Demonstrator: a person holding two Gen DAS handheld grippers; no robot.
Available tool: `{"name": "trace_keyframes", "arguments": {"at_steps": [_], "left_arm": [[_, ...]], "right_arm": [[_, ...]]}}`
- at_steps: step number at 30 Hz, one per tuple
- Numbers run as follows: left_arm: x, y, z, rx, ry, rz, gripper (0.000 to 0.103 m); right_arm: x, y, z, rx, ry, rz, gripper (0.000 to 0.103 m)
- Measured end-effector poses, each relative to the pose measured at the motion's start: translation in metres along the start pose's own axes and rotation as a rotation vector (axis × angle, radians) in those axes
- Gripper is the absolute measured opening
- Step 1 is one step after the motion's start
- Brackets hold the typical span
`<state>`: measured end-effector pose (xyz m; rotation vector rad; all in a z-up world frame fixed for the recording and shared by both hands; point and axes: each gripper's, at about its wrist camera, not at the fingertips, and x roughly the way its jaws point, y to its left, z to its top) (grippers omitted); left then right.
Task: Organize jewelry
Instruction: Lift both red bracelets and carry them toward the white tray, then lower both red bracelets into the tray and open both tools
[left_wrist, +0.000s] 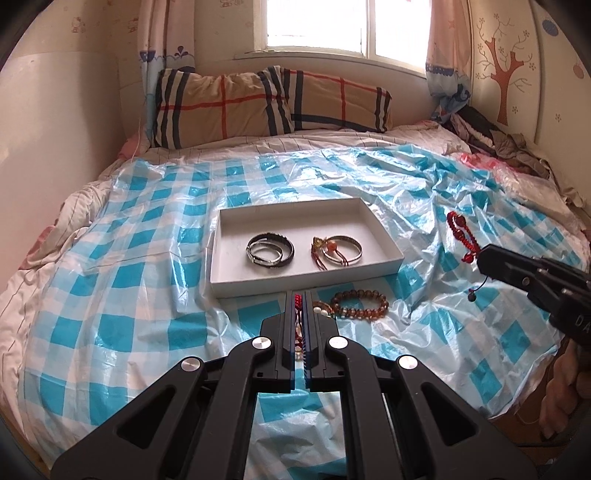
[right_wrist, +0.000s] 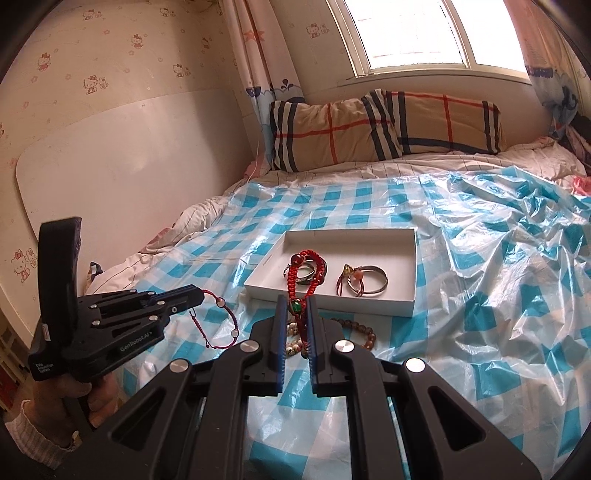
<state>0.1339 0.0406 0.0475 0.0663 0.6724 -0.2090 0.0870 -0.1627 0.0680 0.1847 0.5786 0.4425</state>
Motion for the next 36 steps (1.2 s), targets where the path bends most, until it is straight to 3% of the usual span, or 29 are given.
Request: {"name": "trace_keyframes", "arguments": {"at_steps": [13, 36], "left_arm": [[0.014, 0.003, 0.029, -0.010, -0.047, -0.017, 0.003], [0.099, 0.001, 0.071, -0.003, -0.023, -0.058, 0.003]], "right_arm": [[0.026, -0.004, 0.016, -0.017, -0.026, 0.005, 0.011], [0.107, -0.043, 0.035, -0.002, -0.007, -0.014, 0.011]]}}
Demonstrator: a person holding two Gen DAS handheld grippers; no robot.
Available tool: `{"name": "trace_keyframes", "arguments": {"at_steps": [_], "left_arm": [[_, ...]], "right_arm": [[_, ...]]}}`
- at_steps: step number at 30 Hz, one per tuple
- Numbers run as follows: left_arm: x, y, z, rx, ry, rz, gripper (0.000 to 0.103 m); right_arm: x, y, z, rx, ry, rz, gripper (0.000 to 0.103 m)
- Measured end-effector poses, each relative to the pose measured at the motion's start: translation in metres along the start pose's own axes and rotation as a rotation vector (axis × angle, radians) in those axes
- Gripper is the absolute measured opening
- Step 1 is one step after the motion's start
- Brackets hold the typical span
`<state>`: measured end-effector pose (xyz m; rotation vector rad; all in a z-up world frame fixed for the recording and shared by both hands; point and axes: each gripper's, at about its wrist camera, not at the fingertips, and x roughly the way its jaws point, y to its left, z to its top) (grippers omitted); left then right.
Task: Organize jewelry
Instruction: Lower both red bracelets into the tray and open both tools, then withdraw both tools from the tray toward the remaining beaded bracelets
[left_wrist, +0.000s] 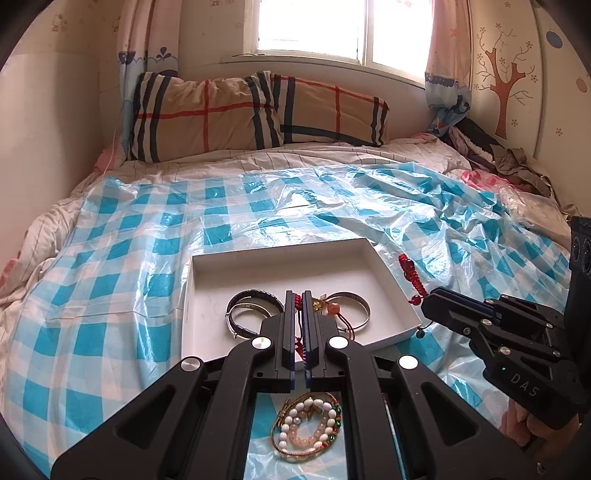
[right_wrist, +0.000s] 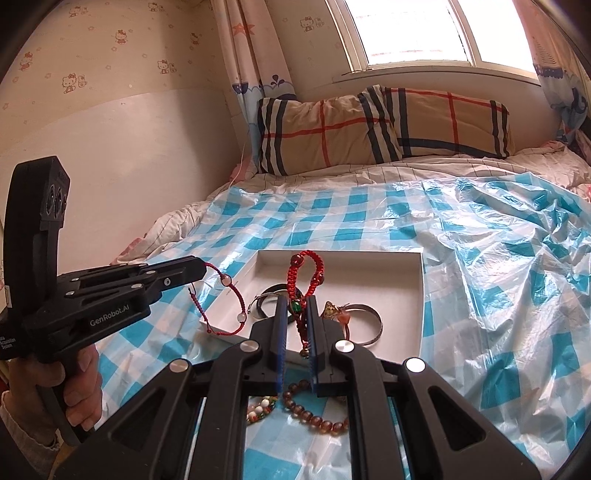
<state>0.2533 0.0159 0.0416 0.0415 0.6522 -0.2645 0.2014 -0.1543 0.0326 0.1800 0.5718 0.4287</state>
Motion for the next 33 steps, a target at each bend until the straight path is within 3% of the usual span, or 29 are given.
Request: {"name": "trace_keyframes", "arguments": {"at_steps": [23, 24, 25, 26, 27, 33], "left_arm": [[0.068, 0.008, 0.010, -0.020, 0.025, -0.010, 0.004], [0.077, 0.009, 0.009, -0.018, 0.053, -0.010, 0.010], [0.086, 0.010, 0.007, -0.015, 0.085, -0.005, 0.017], [0.095, 0.012, 0.004, -0.013, 0.115, 0.011, 0.036], [0.099, 0.014, 0.001, -0.017, 0.126, 0.032, 0.043], [0.074, 0.026, -0.021, -0.051, 0.109, 0.043, 0.045]], "right_arm": [[0.060, -0.010, 0.003, -0.041, 0.017, -0.011, 0.011], [0.064, -0.011, 0.003, -0.046, 0.022, -0.016, 0.012], [0.071, -0.012, 0.001, -0.052, 0.043, -0.030, 0.027], [0.076, -0.013, 0.000, -0.052, 0.062, -0.039, 0.041], [0.079, -0.015, -0.001, -0.046, 0.070, -0.042, 0.041], [0.056, -0.018, -0.010, -0.031, 0.075, -0.040, 0.041]]}}
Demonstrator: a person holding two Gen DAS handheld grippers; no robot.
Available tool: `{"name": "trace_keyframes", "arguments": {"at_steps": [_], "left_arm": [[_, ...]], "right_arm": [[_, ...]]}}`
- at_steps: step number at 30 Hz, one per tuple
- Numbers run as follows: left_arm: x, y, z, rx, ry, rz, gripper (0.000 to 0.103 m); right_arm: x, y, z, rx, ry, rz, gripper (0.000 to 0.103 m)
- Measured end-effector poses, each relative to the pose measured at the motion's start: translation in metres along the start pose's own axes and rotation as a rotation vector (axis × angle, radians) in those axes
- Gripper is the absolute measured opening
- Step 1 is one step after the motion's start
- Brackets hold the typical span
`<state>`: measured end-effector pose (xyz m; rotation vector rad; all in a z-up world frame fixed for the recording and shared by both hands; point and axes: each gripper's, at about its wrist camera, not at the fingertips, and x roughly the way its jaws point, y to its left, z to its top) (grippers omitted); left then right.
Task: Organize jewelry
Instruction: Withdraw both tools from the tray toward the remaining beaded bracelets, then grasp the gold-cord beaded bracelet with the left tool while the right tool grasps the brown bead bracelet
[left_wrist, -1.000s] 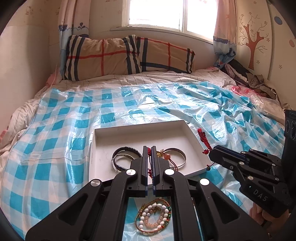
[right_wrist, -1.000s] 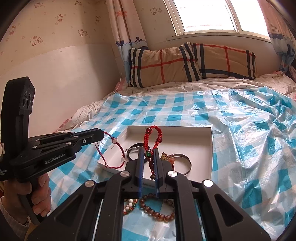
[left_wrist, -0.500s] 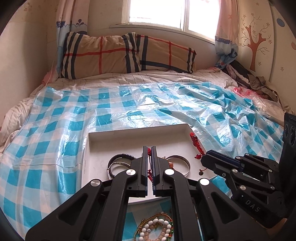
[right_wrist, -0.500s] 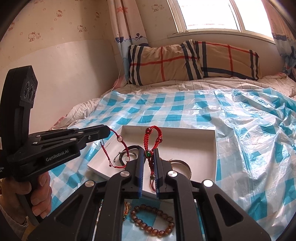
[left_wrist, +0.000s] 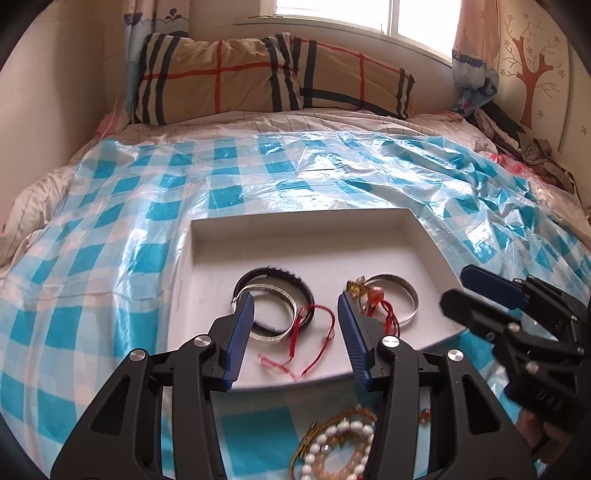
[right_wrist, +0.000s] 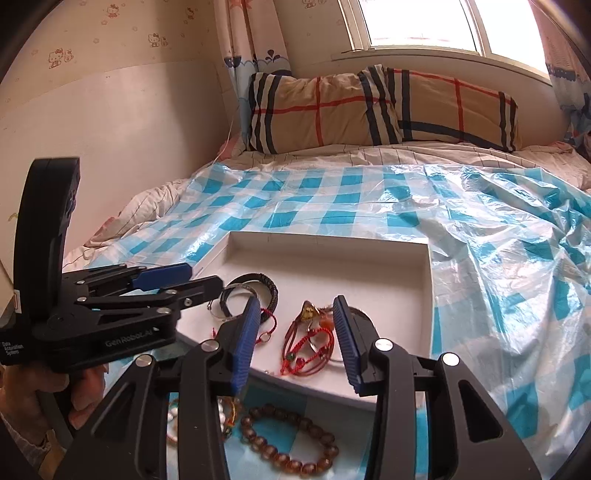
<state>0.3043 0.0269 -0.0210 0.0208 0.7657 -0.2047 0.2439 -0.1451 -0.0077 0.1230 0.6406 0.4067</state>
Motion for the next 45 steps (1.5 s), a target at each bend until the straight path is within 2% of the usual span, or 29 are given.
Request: {"name": "trace_keyframes", "arguments": {"at_steps": [6, 12, 21, 24, 28, 32, 34, 38, 41, 45], "left_arm": [[-0.027, 0.012, -0.038, 0.003, 0.052, 0.002, 0.045], [-0.025, 0.007, -0.084, 0.050, 0.156, -0.010, 0.045], [-0.018, -0.005, -0.094, 0.001, 0.185, -0.022, 0.042], [-0.020, -0.003, -0.095, -0.016, 0.179, -0.005, 0.041], [-0.012, 0.006, -0.097, -0.059, 0.227, -0.025, 0.040], [-0.007, 0.006, -0.100, -0.067, 0.245, -0.049, 0.030], [-0.005, 0.003, -0.100, -0.052, 0.250, -0.062, 0.021], [-0.010, -0.007, -0.097, -0.014, 0.242, -0.066, 0.003], [-0.022, -0.009, -0.094, -0.009, 0.222, -0.078, 0.003], [-0.043, -0.010, -0.092, -0.010, 0.196, -0.093, 0.003]], "right_arm": [[-0.022, 0.011, -0.023, -0.024, 0.060, 0.013, 0.041], [-0.020, 0.020, -0.043, -0.026, 0.142, 0.024, 0.041], [-0.001, 0.029, -0.059, -0.068, 0.255, 0.033, 0.041], [0.006, 0.030, -0.064, -0.089, 0.299, 0.040, 0.041], [0.015, 0.028, -0.068, -0.099, 0.351, 0.038, 0.041], [0.021, 0.023, -0.072, -0.079, 0.387, 0.044, 0.044], [0.022, 0.024, -0.073, -0.091, 0.406, 0.041, 0.050], [0.020, 0.025, -0.074, -0.124, 0.449, 0.041, 0.051], [0.015, 0.019, -0.081, -0.103, 0.495, 0.045, 0.051], [-0.004, 0.009, -0.087, -0.067, 0.507, 0.047, 0.051]]}}
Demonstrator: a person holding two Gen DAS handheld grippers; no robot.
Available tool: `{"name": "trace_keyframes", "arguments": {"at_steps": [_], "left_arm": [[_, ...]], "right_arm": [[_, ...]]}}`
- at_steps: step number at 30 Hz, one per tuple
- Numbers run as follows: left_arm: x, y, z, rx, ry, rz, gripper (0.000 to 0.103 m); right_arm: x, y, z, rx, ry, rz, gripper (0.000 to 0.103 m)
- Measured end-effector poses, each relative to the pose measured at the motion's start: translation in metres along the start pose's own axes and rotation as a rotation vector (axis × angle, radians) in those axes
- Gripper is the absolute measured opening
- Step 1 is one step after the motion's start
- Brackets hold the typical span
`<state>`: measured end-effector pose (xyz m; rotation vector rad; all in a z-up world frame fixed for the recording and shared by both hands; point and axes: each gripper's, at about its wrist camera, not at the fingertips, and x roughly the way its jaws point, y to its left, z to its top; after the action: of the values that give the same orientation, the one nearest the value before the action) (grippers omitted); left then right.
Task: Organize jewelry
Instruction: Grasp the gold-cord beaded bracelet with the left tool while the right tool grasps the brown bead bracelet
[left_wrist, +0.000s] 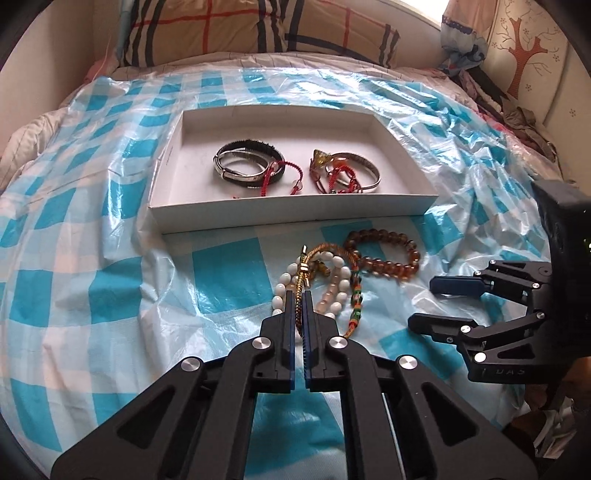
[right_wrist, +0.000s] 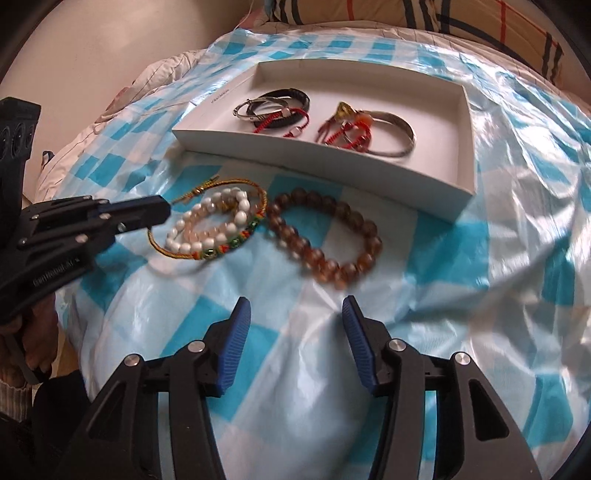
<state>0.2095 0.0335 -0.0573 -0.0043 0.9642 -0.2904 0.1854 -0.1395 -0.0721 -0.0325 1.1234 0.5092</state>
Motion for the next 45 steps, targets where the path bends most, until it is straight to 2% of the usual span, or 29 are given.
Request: {"name": "trace_keyframes", "arguments": {"at_steps": [4, 6, 8, 11, 15, 21, 26, 30, 32, 34, 36, 39, 43, 45], "left_arm": [[-0.021, -0.002, -0.007, 0.005, -0.019, -0.010, 0.003], [-0.029, -0.001, -0.011, 0.005, -0.028, -0.011, 0.003], [-0.035, 0.002, -0.017, 0.003, -0.030, -0.006, 0.003], [-0.033, 0.014, -0.027, -0.007, -0.007, 0.007, 0.003], [-0.026, 0.034, -0.037, -0.044, 0.023, 0.003, 0.003], [-0.019, 0.040, -0.030, -0.040, 0.010, -0.002, 0.003], [-0.008, 0.027, -0.022, -0.008, 0.018, 0.029, 0.004], [-0.002, 0.021, -0.031, 0.011, 0.049, 0.048, 0.005], [-0.005, 0.021, -0.034, 0.017, 0.043, 0.048, 0.005], [-0.005, 0.021, -0.031, 0.021, 0.033, 0.072, 0.008], [-0.007, 0.020, -0.025, 0.025, 0.010, 0.098, 0.022], [-0.004, 0.015, -0.015, 0.064, -0.022, 0.137, 0.041], [0.014, 0.012, -0.021, 0.102, 0.045, 0.118, 0.040], [0.011, 0.010, -0.029, 0.124, 0.039, 0.115, 0.022]], "right_arm": [[-0.016, -0.001, -0.010, 0.007, -0.008, -0.008, 0.051], [-0.024, -0.002, -0.009, 0.016, -0.044, -0.030, 0.055], [-0.029, -0.006, -0.001, 0.041, -0.090, -0.079, 0.061], [-0.026, -0.013, 0.014, 0.082, -0.145, -0.122, 0.063], [-0.004, -0.022, 0.035, 0.128, -0.162, -0.166, 0.063], [0.024, -0.023, 0.038, 0.085, -0.072, -0.209, 0.063], [0.006, -0.023, 0.019, 0.031, -0.022, -0.210, 0.063], [-0.014, -0.018, -0.002, -0.022, 0.037, -0.220, 0.064], [-0.026, -0.018, -0.011, -0.023, 0.021, -0.217, 0.064], [-0.036, -0.022, -0.009, 0.007, -0.030, -0.210, 0.064], [-0.043, -0.025, 0.003, 0.043, -0.107, -0.181, 0.064], [-0.029, -0.021, 0.020, 0.050, -0.141, -0.159, 0.065], [0.014, -0.018, 0.026, 0.049, -0.043, -0.161, 0.065], [0.015, -0.015, 0.017, 0.039, -0.039, -0.159, 0.065]]}}
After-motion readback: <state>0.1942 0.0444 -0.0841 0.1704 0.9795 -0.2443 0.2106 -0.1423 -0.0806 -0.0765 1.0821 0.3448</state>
